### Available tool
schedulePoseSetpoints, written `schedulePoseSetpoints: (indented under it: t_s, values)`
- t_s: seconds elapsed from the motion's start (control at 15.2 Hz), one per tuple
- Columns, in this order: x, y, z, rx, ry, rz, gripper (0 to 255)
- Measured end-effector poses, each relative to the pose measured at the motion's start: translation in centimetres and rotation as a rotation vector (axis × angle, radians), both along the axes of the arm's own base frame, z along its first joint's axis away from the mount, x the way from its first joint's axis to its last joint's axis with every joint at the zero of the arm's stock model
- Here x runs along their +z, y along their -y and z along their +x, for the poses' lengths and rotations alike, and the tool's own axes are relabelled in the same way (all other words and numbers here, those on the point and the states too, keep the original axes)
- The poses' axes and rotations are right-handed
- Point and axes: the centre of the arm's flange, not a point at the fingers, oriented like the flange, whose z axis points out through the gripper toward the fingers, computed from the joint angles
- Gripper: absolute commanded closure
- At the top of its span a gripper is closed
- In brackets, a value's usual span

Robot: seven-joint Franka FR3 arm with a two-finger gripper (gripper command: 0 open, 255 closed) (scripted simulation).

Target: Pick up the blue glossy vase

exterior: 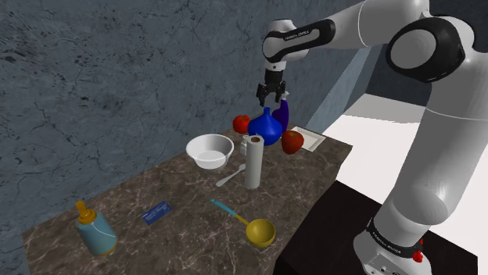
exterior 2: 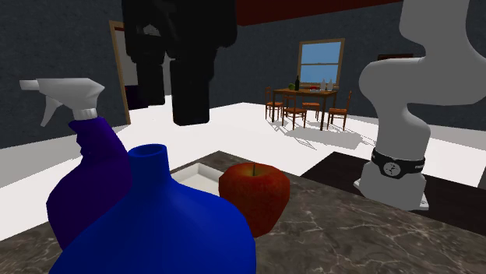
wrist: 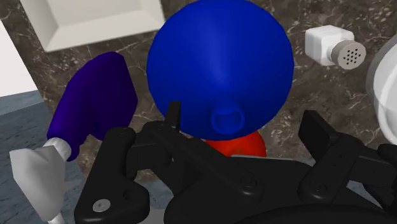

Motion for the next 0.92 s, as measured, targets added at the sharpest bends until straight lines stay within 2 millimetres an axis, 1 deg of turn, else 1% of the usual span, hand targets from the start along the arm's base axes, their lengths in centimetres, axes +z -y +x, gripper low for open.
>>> schedulePoseSetpoints:
  t_s: [0.07,0.2,0.59,0.66,0.92]
  values:
    - [-0.1,0.3,1.0,-0.003,0.002,-0.005,0]
    - [-1.0,0.6,1.5,-0.005,0.004,-0.010,0]
    - [-4.0,0.6,2.0,-0.006,0.005,-0.011,0]
    - [-4.2,0.6,2.0,-0.006,0.005,-0.011,255]
    - [-4.4,0.6,1.9,-0.006,0.007,-0.012,255]
